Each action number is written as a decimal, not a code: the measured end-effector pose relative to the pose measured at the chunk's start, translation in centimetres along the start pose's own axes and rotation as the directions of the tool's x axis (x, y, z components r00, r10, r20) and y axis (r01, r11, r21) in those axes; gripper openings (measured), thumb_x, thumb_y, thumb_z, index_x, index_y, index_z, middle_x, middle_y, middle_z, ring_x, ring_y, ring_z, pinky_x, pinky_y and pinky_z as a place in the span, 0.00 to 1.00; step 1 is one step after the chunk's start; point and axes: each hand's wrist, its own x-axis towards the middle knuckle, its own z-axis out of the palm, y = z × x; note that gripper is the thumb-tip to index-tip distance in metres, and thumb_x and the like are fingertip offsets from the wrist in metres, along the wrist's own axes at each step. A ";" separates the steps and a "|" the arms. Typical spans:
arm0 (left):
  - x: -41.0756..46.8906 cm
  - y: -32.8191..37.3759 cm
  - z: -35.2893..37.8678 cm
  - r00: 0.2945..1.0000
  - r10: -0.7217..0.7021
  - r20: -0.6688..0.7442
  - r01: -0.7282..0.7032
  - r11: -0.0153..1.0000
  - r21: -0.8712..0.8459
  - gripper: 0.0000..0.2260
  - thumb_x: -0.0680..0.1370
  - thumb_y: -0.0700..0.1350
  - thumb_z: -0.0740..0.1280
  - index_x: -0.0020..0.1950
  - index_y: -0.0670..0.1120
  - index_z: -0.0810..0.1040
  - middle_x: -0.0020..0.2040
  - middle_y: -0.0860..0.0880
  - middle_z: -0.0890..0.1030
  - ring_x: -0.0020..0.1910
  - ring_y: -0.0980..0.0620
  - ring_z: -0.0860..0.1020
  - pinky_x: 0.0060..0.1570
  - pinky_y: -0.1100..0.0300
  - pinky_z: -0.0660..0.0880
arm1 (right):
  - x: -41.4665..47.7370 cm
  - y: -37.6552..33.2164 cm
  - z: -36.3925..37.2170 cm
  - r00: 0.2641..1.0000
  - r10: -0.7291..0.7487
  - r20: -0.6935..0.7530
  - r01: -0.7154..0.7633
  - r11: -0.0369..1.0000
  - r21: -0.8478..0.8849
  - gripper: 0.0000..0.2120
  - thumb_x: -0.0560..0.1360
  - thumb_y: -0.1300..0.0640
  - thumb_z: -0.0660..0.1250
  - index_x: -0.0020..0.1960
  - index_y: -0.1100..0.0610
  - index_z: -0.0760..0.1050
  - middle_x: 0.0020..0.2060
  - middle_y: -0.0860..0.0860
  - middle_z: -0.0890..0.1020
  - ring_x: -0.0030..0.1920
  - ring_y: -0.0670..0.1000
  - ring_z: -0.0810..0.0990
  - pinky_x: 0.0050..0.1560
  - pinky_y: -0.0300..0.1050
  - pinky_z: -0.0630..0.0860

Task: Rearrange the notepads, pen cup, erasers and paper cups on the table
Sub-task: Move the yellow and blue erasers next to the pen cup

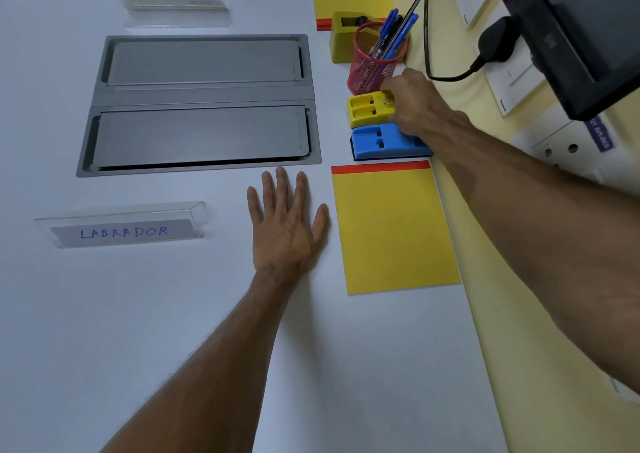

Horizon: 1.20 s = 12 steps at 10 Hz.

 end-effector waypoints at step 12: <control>0.0 -0.6 -1.5 0.983 0.044 0.179 -0.040 0.999 -0.026 0.34 0.80 0.67 0.39 0.81 0.50 0.35 0.80 0.44 0.34 0.78 0.44 0.32 0.76 0.39 0.36 | -20.4 -10.3 0.9 0.983 0.097 -0.158 -0.040 0.945 0.325 0.15 0.77 0.57 0.68 0.62 0.60 0.78 0.61 0.57 0.77 0.61 0.57 0.75 0.59 0.54 0.75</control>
